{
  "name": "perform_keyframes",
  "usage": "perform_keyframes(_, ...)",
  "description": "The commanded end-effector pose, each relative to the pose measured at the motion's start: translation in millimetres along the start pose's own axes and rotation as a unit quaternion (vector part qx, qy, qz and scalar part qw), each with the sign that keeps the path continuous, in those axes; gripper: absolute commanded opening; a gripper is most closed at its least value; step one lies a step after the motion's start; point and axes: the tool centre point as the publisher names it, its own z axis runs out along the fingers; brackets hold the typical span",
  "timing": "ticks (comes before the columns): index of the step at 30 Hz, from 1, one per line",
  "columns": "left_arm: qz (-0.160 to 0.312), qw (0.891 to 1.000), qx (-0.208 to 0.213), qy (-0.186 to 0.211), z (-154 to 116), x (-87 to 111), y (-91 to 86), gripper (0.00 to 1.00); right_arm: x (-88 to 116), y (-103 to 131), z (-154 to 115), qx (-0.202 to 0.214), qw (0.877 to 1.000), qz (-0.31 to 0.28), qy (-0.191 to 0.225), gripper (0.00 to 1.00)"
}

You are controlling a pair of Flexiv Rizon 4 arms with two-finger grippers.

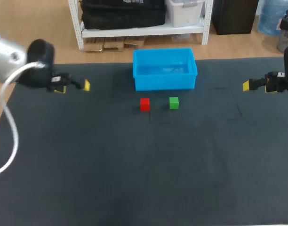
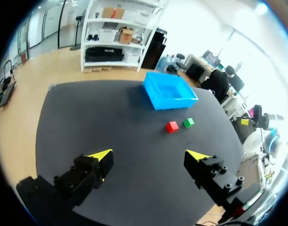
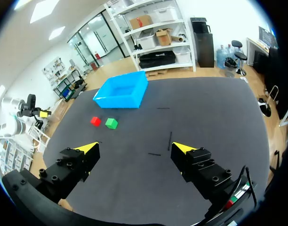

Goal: Use the left arm to pick the red cube and place it into the blue plastic box first, then use the right arm to grasp the green cube and put it into the same blue plastic box after the first action is fully finished.

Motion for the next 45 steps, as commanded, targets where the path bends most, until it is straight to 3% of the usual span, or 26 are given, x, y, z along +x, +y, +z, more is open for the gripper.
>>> perform_keyframes(1,-0.011,0.989,-0.114,0.091,36.3,-36.4,-19.7,1.00,0.0,-0.5,-0.2,-0.001,1.000,0.000,0.000,1.00)
perform_keyframes(2,-0.013,0.986,-0.129,0.101,40.8,-37.9,-23.0,1.00,0.0,-0.5,-0.2,-0.001,1.000,0.000,0.000,1.00)
perform_keyframes(9,-0.020,0.985,-0.109,0.129,70.0,-41.8,-41.0,1.00,0.0,-0.5,-0.2,-0.001,1.000,0.000,0.000,1.00)
perform_keyframes(30,-0.021,0.985,-0.108,0.130,73.4,-44.1,-46.3,1.00,0.0,-0.5,-0.2,-0.001,1.000,0.000,0.000,1.00)
perform_keyframes(37,-0.037,0.980,-0.134,0.140,101.2,-56.6,-71.9,1.00,0.0,-0.5,-0.2,-0.001,1.000,0.000,0.000,1.00)
perform_keyframes(45,-0.049,0.976,-0.145,0.154,145.5,-48.0,-80.1,1.00,0.0,-0.5,-0.2,-0.001,1.000,0.000,0.000,1.00)
